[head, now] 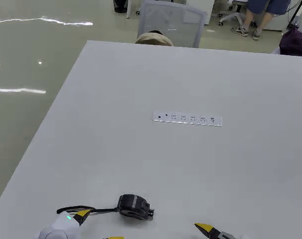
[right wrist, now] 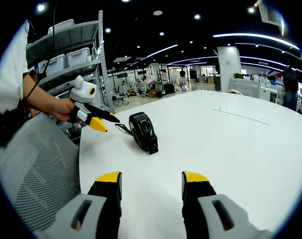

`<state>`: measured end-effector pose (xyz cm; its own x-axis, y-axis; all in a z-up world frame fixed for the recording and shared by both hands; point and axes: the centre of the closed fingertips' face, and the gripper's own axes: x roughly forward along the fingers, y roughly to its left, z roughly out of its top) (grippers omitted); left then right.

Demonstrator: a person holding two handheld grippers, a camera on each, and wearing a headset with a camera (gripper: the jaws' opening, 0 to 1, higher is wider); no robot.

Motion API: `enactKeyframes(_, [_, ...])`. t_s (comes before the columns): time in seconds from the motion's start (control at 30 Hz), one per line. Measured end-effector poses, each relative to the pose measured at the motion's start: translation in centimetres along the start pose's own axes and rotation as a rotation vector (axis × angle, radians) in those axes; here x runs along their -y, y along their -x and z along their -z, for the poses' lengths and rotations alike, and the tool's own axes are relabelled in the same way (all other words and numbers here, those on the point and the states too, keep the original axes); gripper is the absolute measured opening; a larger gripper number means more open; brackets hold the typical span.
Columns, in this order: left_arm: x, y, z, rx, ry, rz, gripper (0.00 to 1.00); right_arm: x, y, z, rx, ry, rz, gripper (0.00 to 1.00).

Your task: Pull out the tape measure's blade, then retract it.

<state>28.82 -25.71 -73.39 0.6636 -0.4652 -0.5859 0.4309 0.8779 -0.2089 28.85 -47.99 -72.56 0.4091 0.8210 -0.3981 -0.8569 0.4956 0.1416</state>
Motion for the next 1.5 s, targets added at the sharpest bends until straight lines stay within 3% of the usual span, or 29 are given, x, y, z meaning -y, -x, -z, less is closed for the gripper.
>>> enactKeyframes(0.5, [-0.6, 2.3, -0.1, 0.015, -0.001, 0.005, 0.76, -0.2, 1.4, -0.5, 0.022, -0.011, 0.033, 0.49])
enactKeyframes(1.0, [-0.4, 4.0, 0.4, 0.037, 0.022, 0.019, 0.77, -0.8, 2.7, -0.3, -0.003, 0.006, 0.06, 0.53])
enactKeyframes(1.17, [-0.4, 4.5, 0.4, 0.055, 0.051, 0.013, 0.77, -0.9, 3.0, -0.4, -0.005, -0.011, 0.074, 0.6])
enactKeyframes(1.33, [-0.5, 5.1, 0.2, 0.063, 0.034, 0.005, 0.77, -1.1, 3.3, -0.1, -0.016, -0.005, 0.074, 0.6])
enactKeyframes(1.5, [-0.6, 5.5, 0.7, 0.069, 0.039, 0.004, 0.77, -1.4, 3.5, 0.2, -0.027, -0.013, 0.081, 0.62])
